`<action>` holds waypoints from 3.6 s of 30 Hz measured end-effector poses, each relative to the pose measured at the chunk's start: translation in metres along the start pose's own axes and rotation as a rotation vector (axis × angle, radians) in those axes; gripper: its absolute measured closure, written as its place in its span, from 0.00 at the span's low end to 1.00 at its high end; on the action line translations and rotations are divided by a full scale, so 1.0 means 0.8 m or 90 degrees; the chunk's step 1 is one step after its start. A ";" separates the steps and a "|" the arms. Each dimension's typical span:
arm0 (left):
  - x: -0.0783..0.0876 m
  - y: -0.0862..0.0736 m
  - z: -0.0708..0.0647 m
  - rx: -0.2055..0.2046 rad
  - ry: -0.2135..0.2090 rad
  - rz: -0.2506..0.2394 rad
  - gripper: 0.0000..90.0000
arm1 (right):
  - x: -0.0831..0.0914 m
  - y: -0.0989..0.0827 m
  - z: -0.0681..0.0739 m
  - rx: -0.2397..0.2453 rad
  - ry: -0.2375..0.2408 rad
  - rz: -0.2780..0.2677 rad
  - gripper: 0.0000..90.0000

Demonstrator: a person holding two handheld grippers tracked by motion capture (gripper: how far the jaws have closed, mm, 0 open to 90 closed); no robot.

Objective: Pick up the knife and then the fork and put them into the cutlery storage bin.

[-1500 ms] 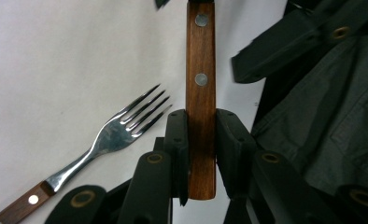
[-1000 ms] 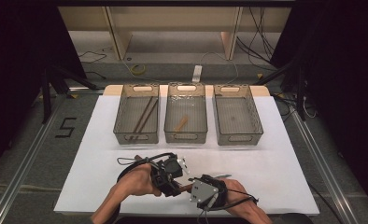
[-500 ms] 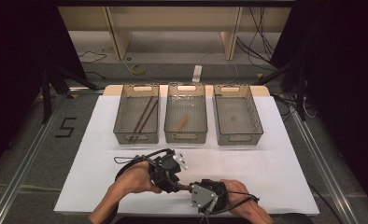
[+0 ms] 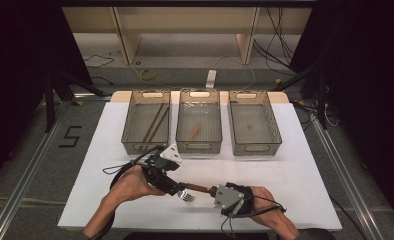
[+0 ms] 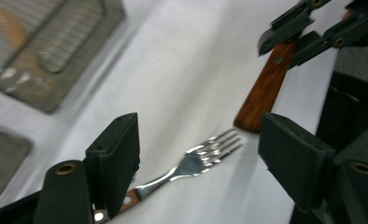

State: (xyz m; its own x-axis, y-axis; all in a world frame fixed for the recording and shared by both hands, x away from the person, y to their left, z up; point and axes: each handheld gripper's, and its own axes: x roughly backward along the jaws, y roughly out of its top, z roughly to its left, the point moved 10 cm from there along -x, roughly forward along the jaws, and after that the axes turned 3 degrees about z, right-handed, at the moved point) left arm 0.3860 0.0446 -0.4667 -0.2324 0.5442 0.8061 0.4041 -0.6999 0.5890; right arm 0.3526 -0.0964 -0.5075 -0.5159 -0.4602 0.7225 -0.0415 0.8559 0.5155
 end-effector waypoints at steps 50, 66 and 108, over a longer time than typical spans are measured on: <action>0.035 -0.062 0.060 0.175 0.139 -0.208 0.21 | -0.010 -0.037 -0.276 -0.487 -0.043 -0.019 0.86; 0.038 -0.062 0.059 0.170 0.153 -0.219 0.20 | -0.049 -0.054 -0.323 -0.557 -0.078 0.023 0.86; 0.042 -0.067 0.068 0.183 0.172 -0.213 0.20 | -0.048 -0.057 -0.297 -0.574 -0.086 0.040 0.44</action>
State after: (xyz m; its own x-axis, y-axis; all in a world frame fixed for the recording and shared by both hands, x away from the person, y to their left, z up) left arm 0.4051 0.1255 -0.4742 -0.5955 0.5507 0.5849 0.4862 -0.3326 0.8081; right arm 0.5777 -0.1736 -0.4495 -0.5927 -0.3397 0.7303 0.6443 0.3441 0.6830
